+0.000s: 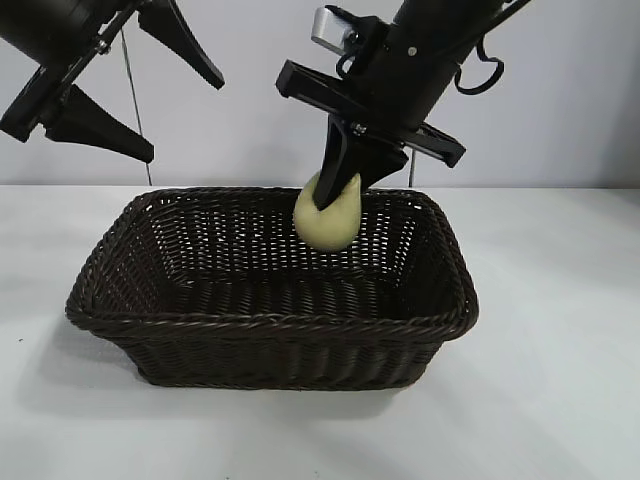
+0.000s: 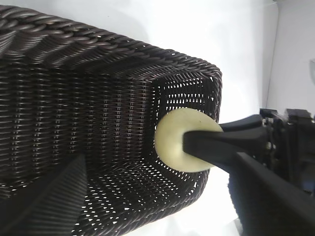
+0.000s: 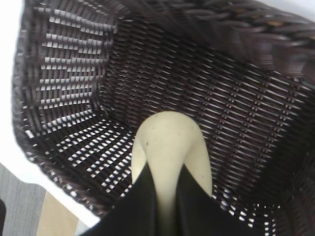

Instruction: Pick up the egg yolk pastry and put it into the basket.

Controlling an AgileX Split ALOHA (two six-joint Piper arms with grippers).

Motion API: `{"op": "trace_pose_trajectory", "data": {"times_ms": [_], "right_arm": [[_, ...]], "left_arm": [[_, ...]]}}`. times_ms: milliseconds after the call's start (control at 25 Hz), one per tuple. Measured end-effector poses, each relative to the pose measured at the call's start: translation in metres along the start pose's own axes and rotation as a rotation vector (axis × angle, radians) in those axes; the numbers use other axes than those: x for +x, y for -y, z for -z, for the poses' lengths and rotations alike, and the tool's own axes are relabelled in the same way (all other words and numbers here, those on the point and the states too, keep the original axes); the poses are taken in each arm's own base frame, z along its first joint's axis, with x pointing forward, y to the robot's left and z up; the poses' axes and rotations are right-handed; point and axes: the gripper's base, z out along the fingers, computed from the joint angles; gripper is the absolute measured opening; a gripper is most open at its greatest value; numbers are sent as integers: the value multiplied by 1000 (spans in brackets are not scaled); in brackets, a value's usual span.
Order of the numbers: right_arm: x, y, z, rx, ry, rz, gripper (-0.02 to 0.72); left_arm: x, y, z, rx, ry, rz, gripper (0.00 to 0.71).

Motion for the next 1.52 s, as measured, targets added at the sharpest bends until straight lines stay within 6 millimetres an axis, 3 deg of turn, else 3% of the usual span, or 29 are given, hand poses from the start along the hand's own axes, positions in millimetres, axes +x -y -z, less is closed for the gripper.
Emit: {"op": "trace_pose_trajectory", "data": {"times_ms": [240, 360, 440, 600, 720, 1160, 1320, 1520], "right_arm": [[0, 4, -9, 3, -18, -9, 38], [0, 4, -9, 1, -17, -11, 91], [0, 4, -9, 0, -19, -11, 180], [1, 4, -9, -1, -26, -12, 426], [1, 2, -6, -3, -19, -9, 511], [-14, -23, 50, -47, -5, 70, 537], [-17, -5, 67, -41, -2, 33, 537], [-21, 34, 99, -7, 72, -43, 537]], "left_arm": [[0, 0, 0, -1, 0, -1, 574], [0, 0, 0, -1, 0, -1, 574], [0, 0, 0, -1, 0, -1, 574], [0, 0, 0, -1, 0, -1, 574], [0, 0, 0, -1, 0, -1, 574], [0, 0, 0, -1, -2, -1, 574], [0, 0, 0, 0, -4, -1, 574], [0, 0, 0, 0, -5, 0, 574]]}}
